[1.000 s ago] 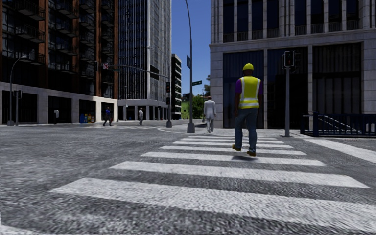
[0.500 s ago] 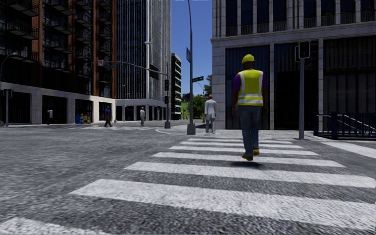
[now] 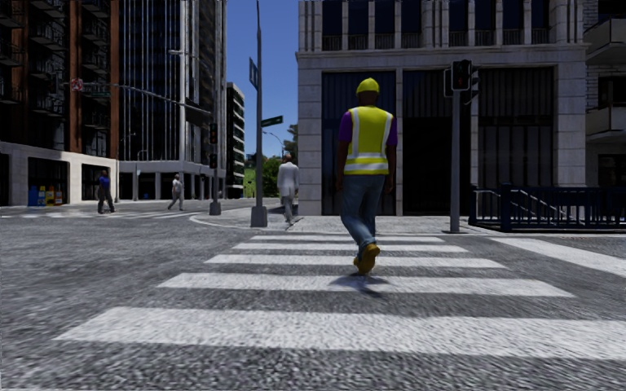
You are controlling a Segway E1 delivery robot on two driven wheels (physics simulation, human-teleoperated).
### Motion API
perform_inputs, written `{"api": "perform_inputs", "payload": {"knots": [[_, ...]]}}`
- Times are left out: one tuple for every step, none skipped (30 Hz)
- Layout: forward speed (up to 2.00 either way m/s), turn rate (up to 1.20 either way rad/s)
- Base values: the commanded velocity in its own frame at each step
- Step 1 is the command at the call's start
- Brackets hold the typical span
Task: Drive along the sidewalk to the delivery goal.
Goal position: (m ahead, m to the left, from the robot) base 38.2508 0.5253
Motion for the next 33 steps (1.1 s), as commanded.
{"api": "perform_inputs", "payload": {"knots": [[2.00, 0.00], [2.00, 0.00], [2.00, 0.00], [2.00, 0.00], [2.00, 0.00], [2.00, 0.00], [2.00, 0.00], [2.00, 0.00], [1.74, 0.00], [1.63, 0.00], [1.57, 0.00], [1.52, 0.00], [1.48, 0.00], [1.48, 0.00], [1.47, 0.00], [1.44, 0.00], [1.41, 0.00], [1.36, 0.00], [1.36, 0.00], [1.33, 0.00], [1.32, 0.00], [1.32, 0.00], [1.32, 0.00], [1.32, 0.00], [1.32, 0.00], [1.32, 0.00], [1.32, 0.00], [1.32, 0.00], [1.32, 0.00], [1.32, 0.00], [1.32, 0.00], [1.32, 0.00], [1.32, -0.16]]}}
